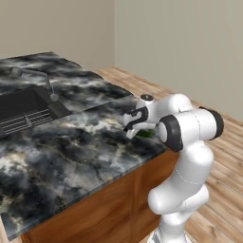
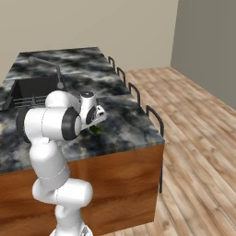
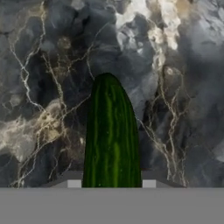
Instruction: Open the fridge, remove the peach, cucumber, and chicken drumstick, and place them on any counter.
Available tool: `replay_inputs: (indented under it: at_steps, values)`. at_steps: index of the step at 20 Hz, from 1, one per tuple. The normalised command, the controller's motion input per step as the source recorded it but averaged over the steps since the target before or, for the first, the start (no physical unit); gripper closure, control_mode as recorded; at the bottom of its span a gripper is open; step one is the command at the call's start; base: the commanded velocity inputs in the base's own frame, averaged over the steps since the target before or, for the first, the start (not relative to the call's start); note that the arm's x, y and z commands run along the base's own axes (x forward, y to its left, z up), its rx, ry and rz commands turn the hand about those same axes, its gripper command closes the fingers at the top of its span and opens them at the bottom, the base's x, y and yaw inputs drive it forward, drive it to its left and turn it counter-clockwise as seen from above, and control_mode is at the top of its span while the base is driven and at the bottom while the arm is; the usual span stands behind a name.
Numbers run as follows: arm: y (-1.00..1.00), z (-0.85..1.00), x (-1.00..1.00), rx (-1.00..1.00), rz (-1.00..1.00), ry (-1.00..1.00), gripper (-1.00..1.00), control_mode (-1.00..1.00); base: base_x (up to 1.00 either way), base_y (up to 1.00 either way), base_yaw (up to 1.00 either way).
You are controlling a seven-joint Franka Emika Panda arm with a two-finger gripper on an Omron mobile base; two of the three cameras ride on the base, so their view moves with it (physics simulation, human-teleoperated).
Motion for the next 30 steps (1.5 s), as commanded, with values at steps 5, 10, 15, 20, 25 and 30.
replay_inputs:
  at_steps: [5,10,15,20,25,30]
  values:
    - [0.03,-0.39,0.28,0.0,0.0,0.0,1.0,-1.0,0.0,0.0,0.0]
    - [0.05,-0.39,0.31,0.0,0.0,0.0,1.0,-1.0,0.0,0.0,0.0]
    - [0.04,-0.37,0.3,0.0,0.0,0.01,1.0,-1.0,0.0,0.0,0.0]
    - [0.02,-0.3,0.26,0.0,0.0,0.05,-1.0,-1.0,0.0,0.0,0.0]
    - [0.0,-0.08,0.2,0.0,0.0,0.02,-1.0,-1.0,0.0,0.0,0.0]
    - [0.0,0.11,-0.03,0.0,0.0,-0.05,-1.0,-1.0,0.0,0.0,0.0]
